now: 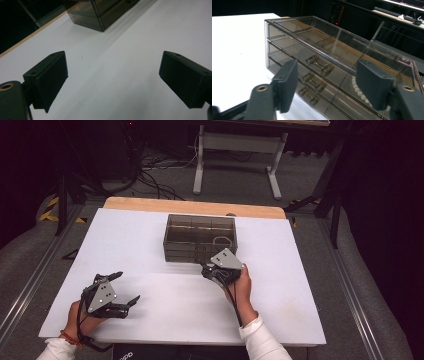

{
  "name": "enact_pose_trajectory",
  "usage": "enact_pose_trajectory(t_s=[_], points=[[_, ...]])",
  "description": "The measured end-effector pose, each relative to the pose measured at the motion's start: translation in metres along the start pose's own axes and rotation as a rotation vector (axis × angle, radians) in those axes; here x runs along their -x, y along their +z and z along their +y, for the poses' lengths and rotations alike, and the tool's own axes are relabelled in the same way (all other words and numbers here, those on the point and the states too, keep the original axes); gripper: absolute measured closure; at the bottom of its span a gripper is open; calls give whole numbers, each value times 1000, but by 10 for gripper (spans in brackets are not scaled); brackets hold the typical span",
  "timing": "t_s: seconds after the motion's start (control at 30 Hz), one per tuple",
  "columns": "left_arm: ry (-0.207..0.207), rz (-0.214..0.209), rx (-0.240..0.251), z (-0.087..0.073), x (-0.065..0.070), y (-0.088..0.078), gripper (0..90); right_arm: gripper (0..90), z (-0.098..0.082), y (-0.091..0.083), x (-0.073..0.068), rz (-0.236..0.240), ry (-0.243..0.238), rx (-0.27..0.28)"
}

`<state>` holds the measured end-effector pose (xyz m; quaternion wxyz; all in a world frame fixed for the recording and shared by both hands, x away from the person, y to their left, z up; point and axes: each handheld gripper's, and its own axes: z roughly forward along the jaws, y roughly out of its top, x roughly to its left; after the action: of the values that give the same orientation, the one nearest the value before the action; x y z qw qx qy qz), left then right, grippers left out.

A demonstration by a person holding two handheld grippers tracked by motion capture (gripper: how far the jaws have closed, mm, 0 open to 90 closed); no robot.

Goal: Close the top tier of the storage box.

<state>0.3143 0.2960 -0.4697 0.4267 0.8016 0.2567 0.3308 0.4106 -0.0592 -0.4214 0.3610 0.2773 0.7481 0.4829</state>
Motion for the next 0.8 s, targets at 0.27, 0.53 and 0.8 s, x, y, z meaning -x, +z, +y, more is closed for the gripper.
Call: enact_pose_trajectory(t_s=[0.27, 0.53, 0.8], points=[[1, -5, -1, 0, 0, 0, 98, 220, 0, 0, 2, -17, 40, 22], [0, -4, -1, 0, 0, 0, 95, 115, 0, -1, 1, 13, 43, 18], [-1, -5, 0, 0, 0, 0, 94, 110, 1, -2, 1, 44, 40, 11]])
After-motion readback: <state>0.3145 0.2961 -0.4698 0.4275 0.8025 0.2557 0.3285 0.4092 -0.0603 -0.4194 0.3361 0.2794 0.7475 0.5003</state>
